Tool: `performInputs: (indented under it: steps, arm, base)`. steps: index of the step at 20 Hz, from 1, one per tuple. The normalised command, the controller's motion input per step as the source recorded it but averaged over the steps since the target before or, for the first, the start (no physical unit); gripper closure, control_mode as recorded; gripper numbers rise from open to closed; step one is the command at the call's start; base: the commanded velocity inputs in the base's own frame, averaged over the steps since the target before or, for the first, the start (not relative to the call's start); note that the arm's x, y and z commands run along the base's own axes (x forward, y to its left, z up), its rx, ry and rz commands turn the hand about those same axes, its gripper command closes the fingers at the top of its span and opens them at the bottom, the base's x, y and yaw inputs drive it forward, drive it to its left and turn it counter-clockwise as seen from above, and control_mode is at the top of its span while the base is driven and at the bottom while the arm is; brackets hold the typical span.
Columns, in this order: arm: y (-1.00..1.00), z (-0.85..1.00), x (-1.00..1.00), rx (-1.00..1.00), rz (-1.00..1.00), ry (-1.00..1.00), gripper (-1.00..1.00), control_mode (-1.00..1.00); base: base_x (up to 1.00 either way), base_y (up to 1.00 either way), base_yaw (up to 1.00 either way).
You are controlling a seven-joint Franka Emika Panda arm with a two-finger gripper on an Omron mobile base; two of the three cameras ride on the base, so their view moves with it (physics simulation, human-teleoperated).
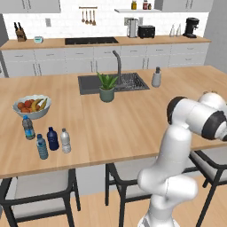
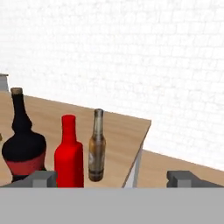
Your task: Move the plastic bottles in the middle to the plastics group, and the glass bottles in the middle to the glass group.
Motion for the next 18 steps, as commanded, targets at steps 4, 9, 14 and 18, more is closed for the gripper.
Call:
performInputs:
  steps: [4,9,14,18]
  arm:
    - [0.59,0.73,-0.27,0.00,0.00,0.27,-1.00,-1.00]
    - [0.59,0.81,-0.25,0.00,0.02,0.24,-1.00,-1.00]
    - [0.58,0.91,-0.13,0.00,0.01,0.23,-1.00,-1.00]
    - [0.55,0.89,-0.15,0.00,0.03,0.23,-1.00,-1.00]
  base:
    - [0.00,0.00,0.00]
    - [0.00,0.00,0.00]
    - [0.00,0.00,0.00]
    - [0.00,0.00,0.00]
